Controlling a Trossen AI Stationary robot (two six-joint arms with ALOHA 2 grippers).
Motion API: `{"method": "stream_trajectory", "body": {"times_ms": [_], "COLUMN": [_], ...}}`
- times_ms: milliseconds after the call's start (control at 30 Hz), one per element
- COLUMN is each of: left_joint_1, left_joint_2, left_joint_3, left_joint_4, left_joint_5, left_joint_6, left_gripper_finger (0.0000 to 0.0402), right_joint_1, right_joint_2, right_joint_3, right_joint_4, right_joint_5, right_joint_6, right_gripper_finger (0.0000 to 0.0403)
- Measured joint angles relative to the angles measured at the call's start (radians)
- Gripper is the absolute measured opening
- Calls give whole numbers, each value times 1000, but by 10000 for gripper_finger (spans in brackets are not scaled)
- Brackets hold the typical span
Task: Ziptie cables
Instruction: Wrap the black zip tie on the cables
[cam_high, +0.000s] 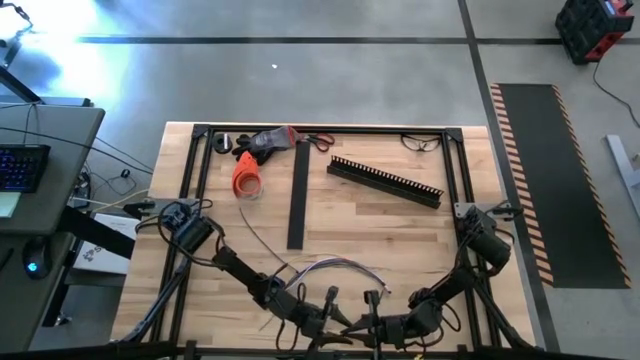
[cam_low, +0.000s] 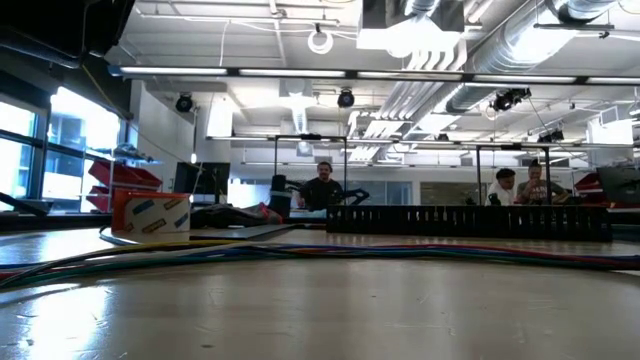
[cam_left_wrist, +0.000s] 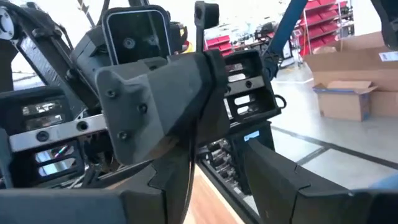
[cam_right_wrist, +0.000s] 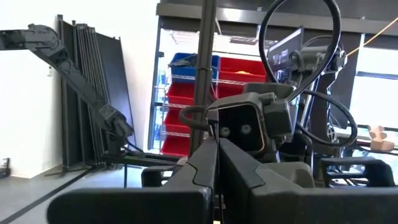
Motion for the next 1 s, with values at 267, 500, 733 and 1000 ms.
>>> {"method": "stream_trajectory", "body": {"times_ms": [267,500,733,1000], "left_joint_1": [-18,-12,-18,-63], "left_joint_2": [-4,-5,-5,-23], "left_joint_3": [2,2,0,-1], "left_joint_4": [11,39,27,-26], "left_joint_5": [-81,-43,-108,-290], "left_joint_6": [23,11,51,197], "left_gripper_finger": [86,19,0,0], "right_joint_1": [14,15,15,21], "right_joint_2": [0,0,0,0], "right_joint_3": [1,2,2,1], "right_joint_4": [-10,-23,-39,-73], "right_joint_5": [30,28,34,73], "right_joint_6": [-4,22,28,153], "right_gripper_finger": [0,0,0,29]}}
